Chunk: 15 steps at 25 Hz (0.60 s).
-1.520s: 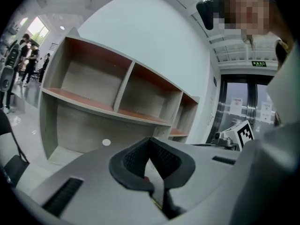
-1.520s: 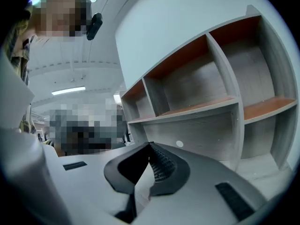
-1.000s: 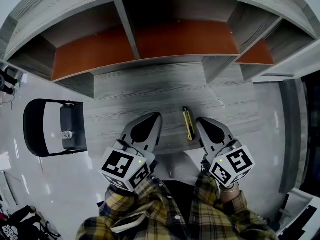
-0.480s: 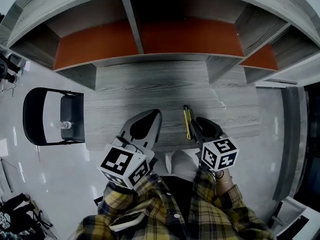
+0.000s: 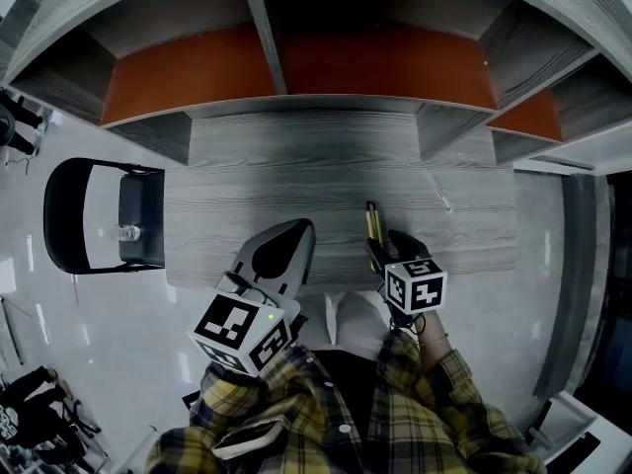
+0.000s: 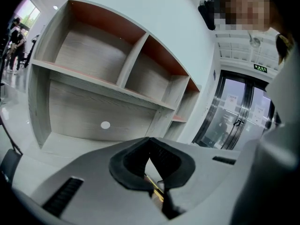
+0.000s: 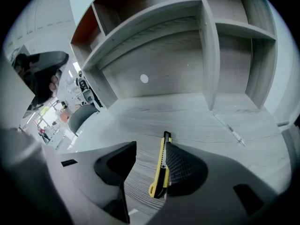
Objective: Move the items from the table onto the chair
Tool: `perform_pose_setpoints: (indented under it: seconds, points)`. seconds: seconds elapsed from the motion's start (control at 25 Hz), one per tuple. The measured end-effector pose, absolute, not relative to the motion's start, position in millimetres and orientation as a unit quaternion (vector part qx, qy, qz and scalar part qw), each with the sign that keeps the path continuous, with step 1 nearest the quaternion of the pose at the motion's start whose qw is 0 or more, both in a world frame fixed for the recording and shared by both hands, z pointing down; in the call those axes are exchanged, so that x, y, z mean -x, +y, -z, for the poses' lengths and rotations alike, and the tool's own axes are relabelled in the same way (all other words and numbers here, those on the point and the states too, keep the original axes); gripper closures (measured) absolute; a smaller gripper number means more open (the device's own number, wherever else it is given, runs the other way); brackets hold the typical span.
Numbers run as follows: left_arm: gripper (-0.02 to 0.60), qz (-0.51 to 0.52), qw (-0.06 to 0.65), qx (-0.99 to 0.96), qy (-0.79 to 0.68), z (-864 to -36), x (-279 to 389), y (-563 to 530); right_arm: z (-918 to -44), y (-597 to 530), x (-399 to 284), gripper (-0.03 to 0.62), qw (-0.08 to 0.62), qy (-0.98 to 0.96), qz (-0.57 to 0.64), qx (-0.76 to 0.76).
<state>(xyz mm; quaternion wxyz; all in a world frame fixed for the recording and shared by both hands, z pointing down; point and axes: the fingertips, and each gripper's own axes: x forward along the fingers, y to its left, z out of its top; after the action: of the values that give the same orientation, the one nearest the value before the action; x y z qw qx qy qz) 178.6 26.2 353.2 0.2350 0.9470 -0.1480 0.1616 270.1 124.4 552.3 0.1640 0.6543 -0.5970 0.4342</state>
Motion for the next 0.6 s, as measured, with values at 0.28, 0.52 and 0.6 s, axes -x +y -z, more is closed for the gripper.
perform_pose_setpoints:
  seconds: [0.28,0.52,0.6]
  points:
    - [0.577,-0.182,0.239,-0.940,-0.162,-366.2,-168.3,26.9,-613.3,135.4,-271.1,0.410,0.212,-0.563,-0.473,-0.644]
    - [0.577,-0.187,0.236,-0.939,-0.168,-368.3,-161.6,30.3,-632.4,140.9,-268.2,0.411,0.246,-0.553,-0.459,-0.650]
    - [0.577,-0.189,0.237,-0.938,-0.170,-368.3,-159.5,31.4,-636.7,143.0,-268.6,0.413,0.271,-0.547,-0.443,-0.657]
